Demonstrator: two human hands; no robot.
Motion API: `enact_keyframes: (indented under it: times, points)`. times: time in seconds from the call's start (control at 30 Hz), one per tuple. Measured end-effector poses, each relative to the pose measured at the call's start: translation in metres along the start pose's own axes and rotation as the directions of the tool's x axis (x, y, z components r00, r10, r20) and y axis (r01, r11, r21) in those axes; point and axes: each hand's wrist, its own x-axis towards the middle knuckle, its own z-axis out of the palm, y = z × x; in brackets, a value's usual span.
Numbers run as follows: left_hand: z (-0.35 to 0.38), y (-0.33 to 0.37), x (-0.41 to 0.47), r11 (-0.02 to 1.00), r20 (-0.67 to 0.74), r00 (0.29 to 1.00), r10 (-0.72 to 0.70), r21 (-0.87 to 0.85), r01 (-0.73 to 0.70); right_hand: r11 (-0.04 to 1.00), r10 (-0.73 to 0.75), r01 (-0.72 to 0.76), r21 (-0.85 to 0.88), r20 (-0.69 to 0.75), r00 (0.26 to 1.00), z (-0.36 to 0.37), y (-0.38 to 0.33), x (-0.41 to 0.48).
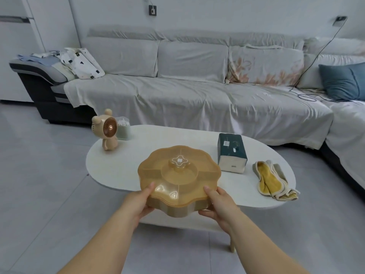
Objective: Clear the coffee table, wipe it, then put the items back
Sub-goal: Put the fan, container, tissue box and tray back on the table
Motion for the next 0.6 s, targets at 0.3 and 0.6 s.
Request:
enact_keyframes:
  times: [0.3,0.6]
  points:
    - [0.018,-0.009,0.041,0.867,-0.127,0.983,0.133,0.495,-0.054,0.967,-0.108,0.078,-0.244,-0.112,0.988,-0.007,0.003,0.039]
    - [0.01,-0.037,0.042,0.487,0.07,0.877,0.475,0.809,-0.328,0.8,-0.389,0.344,-0.492,0.011,0.921,-0.012,0.031,0.032]
